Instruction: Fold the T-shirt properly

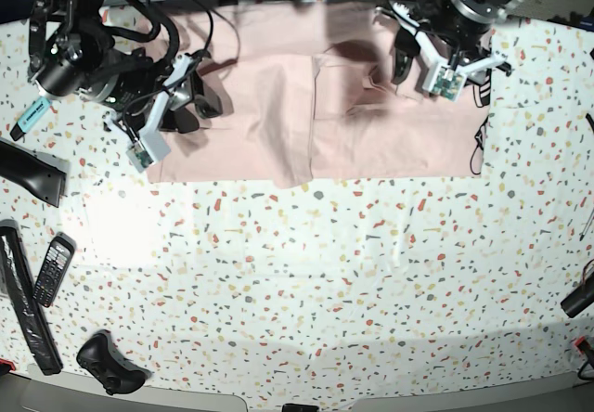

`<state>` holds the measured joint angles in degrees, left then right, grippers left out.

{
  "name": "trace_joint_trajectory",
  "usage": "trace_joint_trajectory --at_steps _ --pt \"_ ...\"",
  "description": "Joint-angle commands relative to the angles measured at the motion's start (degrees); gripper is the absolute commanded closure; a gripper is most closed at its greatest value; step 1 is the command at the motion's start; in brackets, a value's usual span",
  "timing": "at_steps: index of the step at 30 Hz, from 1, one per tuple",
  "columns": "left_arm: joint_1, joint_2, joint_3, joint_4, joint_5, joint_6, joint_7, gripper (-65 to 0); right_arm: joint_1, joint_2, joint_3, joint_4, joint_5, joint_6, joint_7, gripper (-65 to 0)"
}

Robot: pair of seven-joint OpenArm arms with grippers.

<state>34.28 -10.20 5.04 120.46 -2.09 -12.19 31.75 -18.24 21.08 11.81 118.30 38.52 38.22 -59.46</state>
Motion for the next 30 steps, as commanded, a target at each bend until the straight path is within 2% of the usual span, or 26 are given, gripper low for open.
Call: trace_joint_trajectory --at_steps 1,4,7,14,16,18,20,24,25,28,29,30 --pt "0.0 -0.1 0.0 1.0 0.2 0.2 -0.9 -29.0 0.5 0.5 0.2 1.2 0.7 0.6 0.7 -25.0" --pt "0.0 -0.1 0.0 0.3 0.1 0.5 -0.9 -29.0 0.5 0.5 0.2 1.2 0.7 0.6 0.7 -25.0" --pt "-0.5 -0.1 -0.1 -3.5 0.2 3.1 -0.3 -29.0 0.5 0.5 0.2 1.2 0.7 0.6 0.7 -25.0" --pt "-3.8 -0.1 -0.1 -10.6 -0.2 3.0 0.4 -29.0 0.5 0.5 0.2 1.2 0.7 0.6 0.7 -25.0" --pt "-3.9 -0.1 -0.1 -10.4 -1.5 2.5 -0.1 -25.5 0.4 0.5 0.2 1.2 0.7 0.6 0.7 -25.0" --pt "-3.8 -0.2 -0.1 -10.4 -2.3 -2.6 -1.1 -14.3 0.5 0.5 0.2 1.2 0.7 0.6 0.7 -25.0" --pt "-3.8 -0.2 -0.1 -10.4 -3.4 -10.6 -1.5 0.0 0.5 0.5 0.2 1.2 0.7 0.6 0.7 -25.0" --pt "-3.8 -0.5 -0.1 -10.4 -11.3 -25.8 -1.8 0.0 0.4 0.5 0.2 1.2 0.7 0.6 0.7 -25.0" --pt "-3.8 -0.7 -0.1 -10.4 -13.4 -27.8 -1.5 0.0 0.5 0.5 0.2 1.2 0.7 0.6 0.7 -25.0" --pt "-3.8 -1.4 -0.1 -10.4 -18.7 -27.8 0.2 0.0 0.5 0.5 0.2 1.2 0.7 0.6 0.7 -25.0" --pt "-3.8 -1.4 -0.1 -10.4 -19.0 -27.8 0.9 -1.2 0.4 0.5 0.2 1.2 0.7 0.6 0.7 -25.0" --pt "-3.8 -1.4 -0.1 -10.4 -19.0 -27.8 1.3 -5.5 0.5 0.5 0.2 1.2 0.7 0.6 0.7 -25.0"
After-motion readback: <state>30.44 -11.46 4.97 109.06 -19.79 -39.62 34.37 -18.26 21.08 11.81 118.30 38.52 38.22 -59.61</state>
